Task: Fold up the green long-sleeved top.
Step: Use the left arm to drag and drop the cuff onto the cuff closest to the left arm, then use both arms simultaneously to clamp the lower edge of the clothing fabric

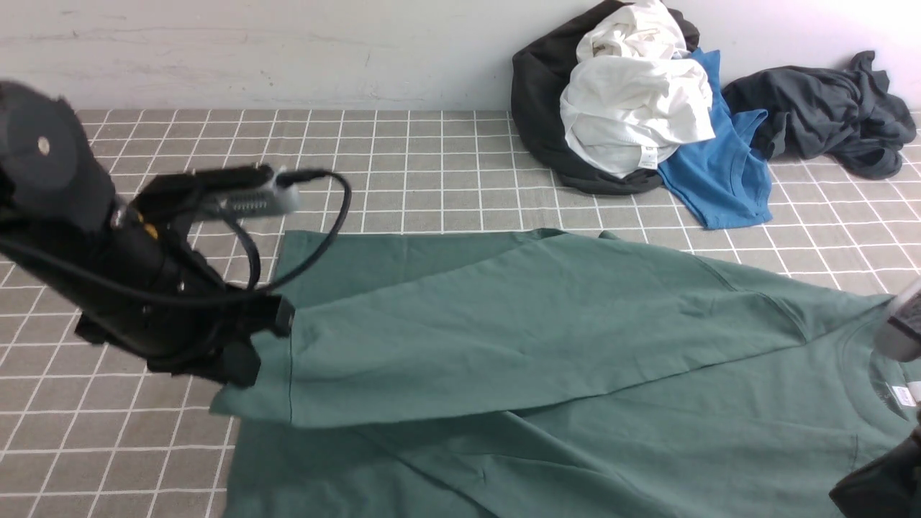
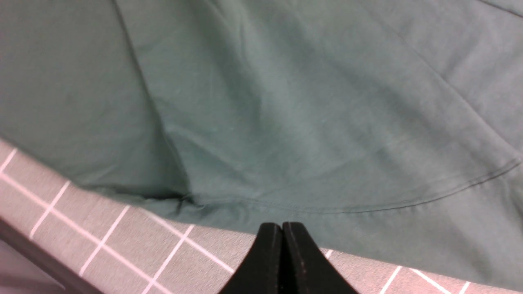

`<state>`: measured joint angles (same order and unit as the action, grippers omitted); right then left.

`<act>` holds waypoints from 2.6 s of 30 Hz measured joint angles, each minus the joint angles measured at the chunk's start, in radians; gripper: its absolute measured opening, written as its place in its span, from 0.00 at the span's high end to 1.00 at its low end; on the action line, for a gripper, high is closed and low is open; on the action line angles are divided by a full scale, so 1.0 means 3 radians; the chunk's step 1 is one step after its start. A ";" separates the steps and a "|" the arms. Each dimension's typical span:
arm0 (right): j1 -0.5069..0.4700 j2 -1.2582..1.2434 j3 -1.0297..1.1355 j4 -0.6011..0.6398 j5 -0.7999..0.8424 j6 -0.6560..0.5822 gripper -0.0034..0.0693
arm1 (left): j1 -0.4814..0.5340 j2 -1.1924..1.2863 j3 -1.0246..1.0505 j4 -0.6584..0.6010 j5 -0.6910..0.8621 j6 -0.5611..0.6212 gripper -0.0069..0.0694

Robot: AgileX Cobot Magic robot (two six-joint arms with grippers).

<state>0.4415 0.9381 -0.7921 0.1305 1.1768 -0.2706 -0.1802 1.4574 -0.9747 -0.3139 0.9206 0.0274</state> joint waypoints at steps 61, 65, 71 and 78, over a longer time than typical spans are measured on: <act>0.0975 0.0523 0.0063 0.0116 -0.0208 -0.0700 0.35 | -0.2342 -0.0006 0.1251 0.1293 -0.0426 0.1238 0.35; 0.0975 0.0523 0.0063 0.0116 -0.0208 -0.0700 0.35 | -0.2342 0.0002 0.1251 0.1260 -0.0370 0.1219 0.35; 0.0975 0.0523 0.0063 0.0116 -0.0208 -0.0700 0.35 | -0.2342 0.0002 0.1270 0.1046 -0.0187 0.1241 0.35; 0.0975 0.0523 0.0063 0.0116 -0.0208 -0.0695 0.35 | -0.2342 -0.0006 0.1524 0.0988 -0.0296 0.1343 0.35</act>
<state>0.7342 1.0948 -0.7733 0.1654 1.1144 -0.4792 -0.8827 1.4556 -0.5175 -0.0175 0.8317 0.4302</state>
